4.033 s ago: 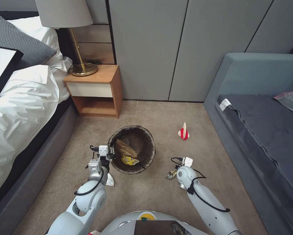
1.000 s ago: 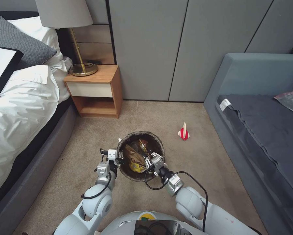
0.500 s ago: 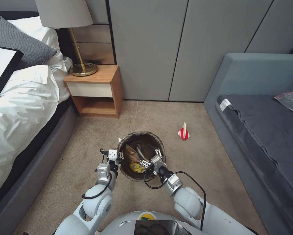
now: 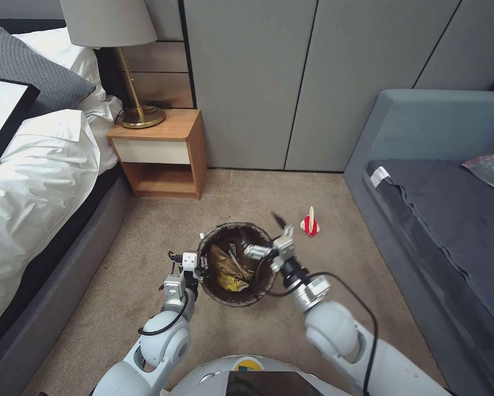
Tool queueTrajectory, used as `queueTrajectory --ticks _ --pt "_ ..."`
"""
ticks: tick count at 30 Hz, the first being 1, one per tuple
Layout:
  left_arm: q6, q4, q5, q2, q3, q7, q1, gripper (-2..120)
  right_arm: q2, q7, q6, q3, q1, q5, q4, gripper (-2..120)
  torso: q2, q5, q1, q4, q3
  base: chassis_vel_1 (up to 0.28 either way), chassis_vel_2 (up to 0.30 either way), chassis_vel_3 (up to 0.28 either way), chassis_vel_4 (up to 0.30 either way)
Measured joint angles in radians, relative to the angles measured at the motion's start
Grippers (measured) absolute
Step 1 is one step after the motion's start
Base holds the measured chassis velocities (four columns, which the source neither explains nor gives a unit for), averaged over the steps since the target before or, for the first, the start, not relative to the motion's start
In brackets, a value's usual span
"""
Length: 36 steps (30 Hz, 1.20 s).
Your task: Pick up the trash bin, then pick up the garbage from the floor and place it into the trash bin.
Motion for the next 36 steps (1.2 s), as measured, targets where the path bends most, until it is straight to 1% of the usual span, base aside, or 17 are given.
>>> queueTrajectory --ticks 2,3,4,5,6,7,8,9,11,12,13,16,20,23,25,28,36 --pt "-0.002 0.003 0.002 -0.001 -0.001 0.001 0.002 2 -0.005 0.04 -0.015 0.081 -0.02 0.029 0.074 100 0.0 0.0 0.0 0.0001 0.0 0.0 0.0 0.0 0.0" --pt "-0.002 0.004 0.002 -0.001 -0.001 0.001 0.003 2 -0.006 0.061 -0.025 0.116 -0.029 0.033 0.092 100 0.0 0.0 0.0 0.0001 0.0 0.0 0.0 0.0 0.0" --pt "-0.002 0.004 0.002 -0.001 -0.001 0.001 0.003 2 -0.006 0.061 -0.025 0.116 -0.029 0.033 0.092 100 0.0 0.0 0.0 0.0001 0.0 0.0 0.0 0.0 0.0" --pt "-0.004 0.005 0.003 -0.002 -0.001 0.001 0.003 2 -0.003 0.093 -0.048 0.188 -0.051 0.036 0.117 100 0.0 0.0001 0.0 0.0001 0.0 0.0 0.0 0.0 0.0" --pt "-0.005 0.007 0.005 -0.003 -0.003 0.002 0.003 2 0.002 0.119 -0.068 0.239 -0.068 0.037 0.13 100 0.0 0.0 0.0 -0.0001 0.0 0.0 0.0 0.0 0.0" --pt "-0.005 0.007 0.005 -0.003 -0.004 0.002 0.002 2 0.006 0.133 -0.082 0.267 -0.078 0.037 0.137 100 0.0 0.0 0.0 0.0 0.0 0.0 0.0 0.0 0.0" --pt "-0.005 0.007 0.005 -0.003 -0.004 0.002 0.002 2 0.006 0.133 -0.082 0.267 -0.078 0.037 0.137 100 0.0 0.0 0.0 0.0 0.0 0.0 0.0 0.0 0.0" --pt "-0.006 0.009 0.006 -0.004 -0.007 0.002 0.002 2 0.019 0.171 -0.115 0.337 -0.104 0.04 0.148 100 0.0 0.0001 0.0 0.0 0.0 0.0 0.0 0.0 0.0" --pt "-0.006 0.009 0.006 -0.007 -0.011 0.002 0.002 2 0.034 0.206 -0.138 0.395 -0.131 0.042 0.155 100 0.0 0.0002 0.0 0.0001 0.0 0.0 0.0 0.0 0.0" --pt "-0.006 0.009 0.006 -0.007 -0.011 0.002 0.002 2 0.034 0.206 -0.138 0.395 -0.131 0.042 0.155 100 0.0 0.0002 0.0 0.0001 0.0 0.0 0.0 0.0 0.0" --pt "-0.007 0.009 0.006 -0.009 -0.015 0.002 0.003 2 0.048 0.224 -0.151 0.447 -0.161 0.042 0.159 100 0.0 0.0002 0.0 0.0001 0.0 0.0 0.0 0.0 0.0" --pt "-0.007 0.008 0.006 -0.01 -0.022 0.002 0.007 2 0.074 0.243 -0.162 0.512 -0.214 0.036 0.162 100 0.0 0.0001 0.0 -0.0002 0.0 0.0 0.0 0.0 0.0" --pt "-0.008 0.008 0.007 -0.011 -0.031 0.002 0.01 2 0.098 0.249 -0.157 0.545 -0.263 0.012 0.156 100 0.0 0.0 0.0 0.0 0.0 0.0 0.0 0.0 0.0" --pt "-0.009 0.008 0.006 -0.014 -0.043 0.002 0.009 2 0.13 0.246 -0.122 0.555 -0.318 -0.035 0.11 100 0.0 0.0 0.0 -0.0001 0.0 0.0 0.0 0.0 0.0" --pt "-0.009 0.008 0.006 -0.015 -0.045 0.002 0.009 2 0.139 0.243 -0.111 0.554 -0.33 -0.049 0.091 100 0.0 0.0001 0.0 0.0 0.0 0.0 0.0 0.0 0.0" --pt "-0.009 0.008 0.005 -0.016 -0.051 0.002 0.009 2 0.169 0.234 -0.064 0.534 -0.35 -0.089 0.01 100 0.0 0.0001 0.0 0.0 0.0 0.0 0.0 0.0 0.0" --pt "-0.01 0.007 0.003 -0.022 -0.062 0.001 0.01 2 0.192 0.228 -0.044 0.506 -0.341 -0.106 -0.056 100 0.0 -0.0001 0.0 0.0001 0.0 0.0 0.0 0.0 0.0"
